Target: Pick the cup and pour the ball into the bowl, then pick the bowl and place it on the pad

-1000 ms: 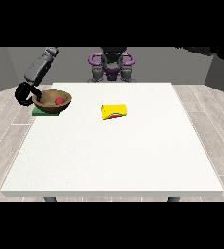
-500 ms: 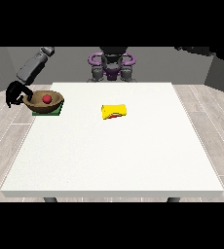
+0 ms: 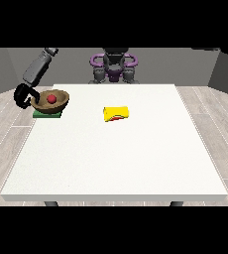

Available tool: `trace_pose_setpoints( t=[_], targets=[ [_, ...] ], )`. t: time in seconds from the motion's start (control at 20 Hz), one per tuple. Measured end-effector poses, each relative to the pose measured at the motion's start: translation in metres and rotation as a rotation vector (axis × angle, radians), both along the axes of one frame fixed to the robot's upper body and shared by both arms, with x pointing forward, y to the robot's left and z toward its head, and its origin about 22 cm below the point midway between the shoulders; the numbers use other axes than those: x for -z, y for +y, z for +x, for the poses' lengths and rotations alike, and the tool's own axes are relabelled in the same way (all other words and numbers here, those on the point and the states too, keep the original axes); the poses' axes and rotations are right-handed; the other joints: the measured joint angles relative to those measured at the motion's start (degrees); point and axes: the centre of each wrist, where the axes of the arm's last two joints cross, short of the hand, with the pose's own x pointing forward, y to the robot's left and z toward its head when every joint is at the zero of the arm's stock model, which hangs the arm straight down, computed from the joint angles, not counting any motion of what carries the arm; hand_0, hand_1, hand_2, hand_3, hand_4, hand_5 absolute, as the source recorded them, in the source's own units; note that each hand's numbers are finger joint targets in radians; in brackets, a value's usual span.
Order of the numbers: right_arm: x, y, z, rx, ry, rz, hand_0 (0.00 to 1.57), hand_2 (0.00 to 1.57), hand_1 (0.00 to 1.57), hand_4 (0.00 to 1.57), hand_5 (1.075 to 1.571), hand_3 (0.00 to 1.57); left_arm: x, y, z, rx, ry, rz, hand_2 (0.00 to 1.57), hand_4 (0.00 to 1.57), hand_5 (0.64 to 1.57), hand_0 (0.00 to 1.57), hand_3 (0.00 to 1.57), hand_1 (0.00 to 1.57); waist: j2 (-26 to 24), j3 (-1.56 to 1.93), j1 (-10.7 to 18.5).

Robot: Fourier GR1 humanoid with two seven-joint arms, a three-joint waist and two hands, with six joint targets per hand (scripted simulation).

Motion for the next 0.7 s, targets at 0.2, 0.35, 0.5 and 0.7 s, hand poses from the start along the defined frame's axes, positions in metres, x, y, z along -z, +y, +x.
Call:
trace_pose_setpoints(
  t=[0.2, 0.35, 0.5, 0.7],
  targets=[
    [0.007, 0.007, 0.002, -0.014, 0.098, -0.004, 1.57, 1.57, 1.57, 0.95, 1.545, 1.4, 0.019, 0.004, 0.005, -0.014, 0.076, -0.016, 0.0, 0.65, 1.544, 0.0, 0.0, 0.0, -4.3, -0.01, -0.8],
    [0.007, 0.003, 0.0, 0.01, 0.138, 0.071, 1.34, 1.57, 1.34, 0.0, 1.571, 1.06, 0.018, 0.013, 0.002, -0.033, 0.108, -0.015, 0.0, 0.65, 1.538, 0.0, 0.0, 0.0, -6.0, 0.01, -1.6],
    [-0.006, -0.006, -0.001, 0.057, 0.14, 0.08, 0.0, 0.0, 0.0, 0.0, 1.514, 0.0, 0.015, 0.017, 0.001, -0.038, 0.09, -0.013, 0.0, 0.64, 1.542, 0.0, 0.0, 0.0, -5.0, 0.01, -1.5],
    [-0.015, -0.012, -0.001, 0.092, 0.164, 0.067, 0.0, 0.0, 0.0, 0.0, 1.484, 0.0, 0.009, 0.014, 0.002, -0.019, 0.091, -0.015, 0.0, 0.87, 1.557, 0.0, 0.0, 0.0, -5.7, 0.04, -0.9]
  ],
)
